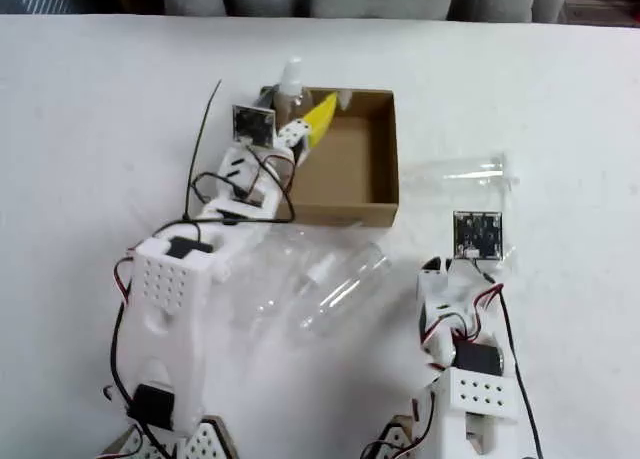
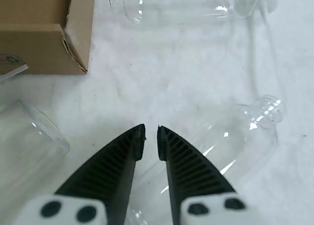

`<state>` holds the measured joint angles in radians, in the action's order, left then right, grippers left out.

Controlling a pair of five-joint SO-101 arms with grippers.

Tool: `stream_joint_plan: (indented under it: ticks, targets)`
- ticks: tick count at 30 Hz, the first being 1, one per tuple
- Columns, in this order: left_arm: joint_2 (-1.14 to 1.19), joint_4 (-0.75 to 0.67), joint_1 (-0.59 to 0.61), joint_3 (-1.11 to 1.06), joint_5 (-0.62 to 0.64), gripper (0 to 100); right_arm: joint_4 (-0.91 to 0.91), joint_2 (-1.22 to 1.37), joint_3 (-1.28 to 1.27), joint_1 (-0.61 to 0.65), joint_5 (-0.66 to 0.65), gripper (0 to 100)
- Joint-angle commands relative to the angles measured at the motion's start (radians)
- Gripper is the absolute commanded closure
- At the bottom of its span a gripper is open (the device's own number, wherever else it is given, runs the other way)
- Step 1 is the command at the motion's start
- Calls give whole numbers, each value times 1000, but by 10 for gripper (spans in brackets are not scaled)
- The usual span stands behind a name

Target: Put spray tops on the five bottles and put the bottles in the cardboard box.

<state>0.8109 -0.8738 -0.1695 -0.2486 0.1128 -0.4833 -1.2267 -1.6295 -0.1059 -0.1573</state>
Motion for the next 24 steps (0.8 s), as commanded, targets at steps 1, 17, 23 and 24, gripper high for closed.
stream_joint_plan:
  ticks: [1,17,23,24]
  targets:
    - [-24,2,15,48,-14,688,10,12,2,2,-6,982]
    - [-311,6,12,-227,-9,691,10,12,2,2,-6,982]
    - [-407,8,12,-310,-12,691,10,12,2,2,-6,982]
    - [-427,8,12,-330,-12,691,10,12,2,2,-6,982]
